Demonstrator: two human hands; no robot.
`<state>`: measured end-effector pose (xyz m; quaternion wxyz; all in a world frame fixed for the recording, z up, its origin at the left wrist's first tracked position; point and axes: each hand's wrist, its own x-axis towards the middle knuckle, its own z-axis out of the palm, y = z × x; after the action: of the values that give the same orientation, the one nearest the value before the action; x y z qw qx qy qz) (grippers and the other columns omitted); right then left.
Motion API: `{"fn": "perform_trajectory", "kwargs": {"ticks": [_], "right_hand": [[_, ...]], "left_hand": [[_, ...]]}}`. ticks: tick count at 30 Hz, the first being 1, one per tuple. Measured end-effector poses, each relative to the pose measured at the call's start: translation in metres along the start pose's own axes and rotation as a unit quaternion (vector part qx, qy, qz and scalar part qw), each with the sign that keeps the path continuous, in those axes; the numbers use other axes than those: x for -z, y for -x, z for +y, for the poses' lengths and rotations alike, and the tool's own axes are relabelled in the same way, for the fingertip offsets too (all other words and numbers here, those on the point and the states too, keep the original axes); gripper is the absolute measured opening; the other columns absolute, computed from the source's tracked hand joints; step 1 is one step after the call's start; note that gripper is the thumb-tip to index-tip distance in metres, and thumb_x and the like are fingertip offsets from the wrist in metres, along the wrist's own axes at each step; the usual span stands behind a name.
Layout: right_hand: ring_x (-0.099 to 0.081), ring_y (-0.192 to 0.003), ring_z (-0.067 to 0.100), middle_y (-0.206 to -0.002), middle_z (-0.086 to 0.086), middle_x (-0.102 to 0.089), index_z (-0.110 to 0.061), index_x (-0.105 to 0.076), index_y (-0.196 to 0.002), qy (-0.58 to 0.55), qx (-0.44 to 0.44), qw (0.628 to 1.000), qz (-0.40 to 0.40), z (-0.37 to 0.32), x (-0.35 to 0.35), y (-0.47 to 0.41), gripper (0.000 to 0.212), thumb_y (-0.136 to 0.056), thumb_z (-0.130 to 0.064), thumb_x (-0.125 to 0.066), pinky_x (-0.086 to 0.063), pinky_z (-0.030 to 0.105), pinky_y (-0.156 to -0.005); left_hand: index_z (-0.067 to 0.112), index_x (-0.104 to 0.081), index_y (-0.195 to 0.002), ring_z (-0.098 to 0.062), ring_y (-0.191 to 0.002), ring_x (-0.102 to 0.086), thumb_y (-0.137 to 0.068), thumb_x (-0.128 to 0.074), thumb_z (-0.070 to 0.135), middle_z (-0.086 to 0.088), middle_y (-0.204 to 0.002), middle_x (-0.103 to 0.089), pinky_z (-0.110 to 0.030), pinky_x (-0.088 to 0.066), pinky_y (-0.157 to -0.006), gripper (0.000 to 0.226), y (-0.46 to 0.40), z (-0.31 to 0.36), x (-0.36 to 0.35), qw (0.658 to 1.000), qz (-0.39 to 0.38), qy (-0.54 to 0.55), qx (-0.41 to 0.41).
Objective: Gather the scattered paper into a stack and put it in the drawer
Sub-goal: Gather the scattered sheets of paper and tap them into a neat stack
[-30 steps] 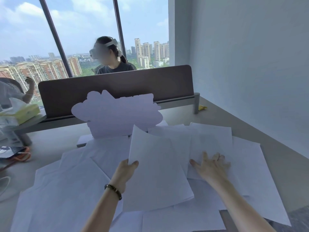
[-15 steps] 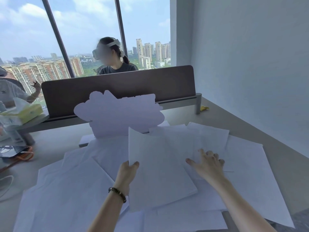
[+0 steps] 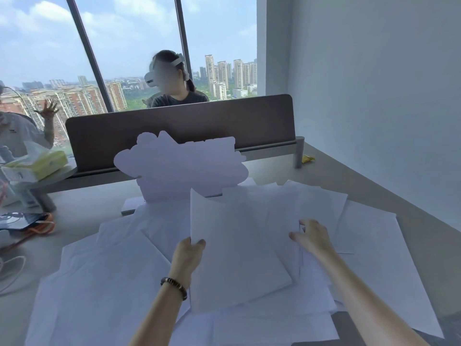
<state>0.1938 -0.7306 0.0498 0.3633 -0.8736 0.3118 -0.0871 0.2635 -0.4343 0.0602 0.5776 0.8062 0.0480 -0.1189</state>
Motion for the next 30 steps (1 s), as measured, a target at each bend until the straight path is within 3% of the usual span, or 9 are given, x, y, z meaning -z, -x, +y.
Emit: {"fn": "perform_trajectory", "kwargs": {"ticks": [5,10,15,17,19,20,22,26,30], "right_hand": [[-0.062,-0.114,0.034,-0.115,0.021,-0.07,0.0,-0.063,-0.127,-0.028,0.008,1.0,-0.006,0.001,0.007,0.0,0.041,-0.089,-0.015,-0.068,-0.048,0.035,-0.094],[-0.068,-0.104,0.033,-0.107,0.016,-0.073,-0.009,-0.07,-0.119,-0.028,0.004,0.999,-0.033,0.009,0.006,-0.008,0.033,-0.087,-0.009,-0.063,-0.053,0.035,-0.089],[-0.064,-0.11,0.031,-0.111,0.015,-0.068,-0.011,-0.061,-0.134,-0.059,0.0,0.997,-0.042,0.0,0.004,-0.002,0.047,-0.088,-0.009,-0.067,-0.043,0.027,-0.084],[-0.062,-0.084,0.023,-0.087,0.009,-0.064,-0.008,-0.07,-0.1,-0.059,-0.006,0.998,-0.025,-0.004,0.002,-0.001,0.014,-0.088,-0.015,-0.069,-0.037,0.027,-0.07],[-0.042,-0.059,0.019,-0.063,0.003,-0.042,-0.009,-0.046,-0.065,-0.057,-0.003,0.998,-0.004,-0.004,-0.004,-0.001,0.035,-0.087,-0.024,-0.069,-0.021,0.031,-0.057],[-0.038,-0.056,0.021,-0.06,0.006,-0.037,-0.01,-0.039,-0.062,-0.053,0.002,0.999,0.01,-0.005,-0.005,0.001,0.042,-0.086,-0.028,-0.069,-0.018,0.033,-0.055],[-0.049,-0.062,0.028,-0.067,0.018,-0.053,0.0,-0.051,-0.068,-0.061,0.008,0.998,0.028,-0.005,-0.007,0.006,0.039,-0.083,-0.029,-0.07,-0.024,0.032,-0.053],[-0.042,-0.061,0.024,-0.062,0.011,-0.044,-0.009,-0.044,-0.063,-0.032,0.052,0.996,0.068,-0.004,-0.008,0.01,0.032,-0.078,-0.02,-0.07,-0.026,0.034,-0.055],[-0.053,-0.066,0.032,-0.063,0.013,-0.057,-0.004,-0.051,-0.067,-0.007,0.063,0.993,0.098,-0.001,-0.01,0.012,0.021,-0.081,-0.012,-0.066,-0.034,0.036,-0.056]], "left_hand": [[0.008,-0.065,-0.082,-0.022,-0.068,-0.052,-0.091,-0.055,0.016,-0.005,-0.072,-0.057,-0.03,-0.038,-0.065,0.017,0.002,-0.001,-0.001,1.0,-0.001,-0.017,0.002],[0.013,-0.058,-0.08,-0.019,-0.069,-0.05,-0.082,-0.056,0.018,-0.007,-0.074,-0.053,-0.032,-0.037,-0.066,0.005,0.004,-0.002,-0.002,1.0,0.008,0.009,0.022],[0.009,-0.061,-0.078,-0.021,-0.068,-0.052,-0.077,-0.058,0.019,-0.007,-0.073,-0.056,-0.03,-0.04,-0.064,0.01,0.021,0.003,-0.024,0.996,0.006,0.084,0.016],[0.007,-0.067,-0.082,-0.024,-0.068,-0.057,-0.089,-0.055,0.009,-0.007,-0.075,-0.062,-0.028,-0.045,-0.062,0.014,0.028,0.007,-0.035,0.994,-0.009,0.111,0.016],[0.007,-0.07,-0.086,-0.026,-0.072,-0.064,-0.093,-0.053,0.005,-0.01,-0.08,-0.068,-0.029,-0.05,-0.063,0.018,0.031,0.01,-0.044,0.991,-0.032,0.129,0.008],[0.007,-0.07,-0.087,-0.026,-0.074,-0.065,-0.094,-0.053,0.005,-0.011,-0.082,-0.07,-0.029,-0.052,-0.064,0.019,0.033,0.014,-0.046,0.991,-0.046,0.129,0.003],[0.009,-0.071,-0.087,-0.026,-0.077,-0.066,-0.095,-0.054,0.005,-0.01,-0.084,-0.071,-0.03,-0.053,-0.068,0.019,0.034,0.017,-0.046,0.991,-0.066,0.116,-0.007],[0.01,-0.072,-0.099,-0.029,-0.089,-0.072,-0.095,-0.057,0.013,-0.01,-0.098,-0.076,-0.039,-0.058,-0.081,0.015,0.024,0.017,-0.027,0.993,-0.094,0.074,-0.017],[0.007,-0.07,-0.098,-0.032,-0.088,-0.072,-0.092,-0.064,0.015,-0.013,-0.095,-0.076,-0.05,-0.056,-0.089,0.012,0.014,0.014,0.003,0.994,-0.091,0.059,-0.013]]}}
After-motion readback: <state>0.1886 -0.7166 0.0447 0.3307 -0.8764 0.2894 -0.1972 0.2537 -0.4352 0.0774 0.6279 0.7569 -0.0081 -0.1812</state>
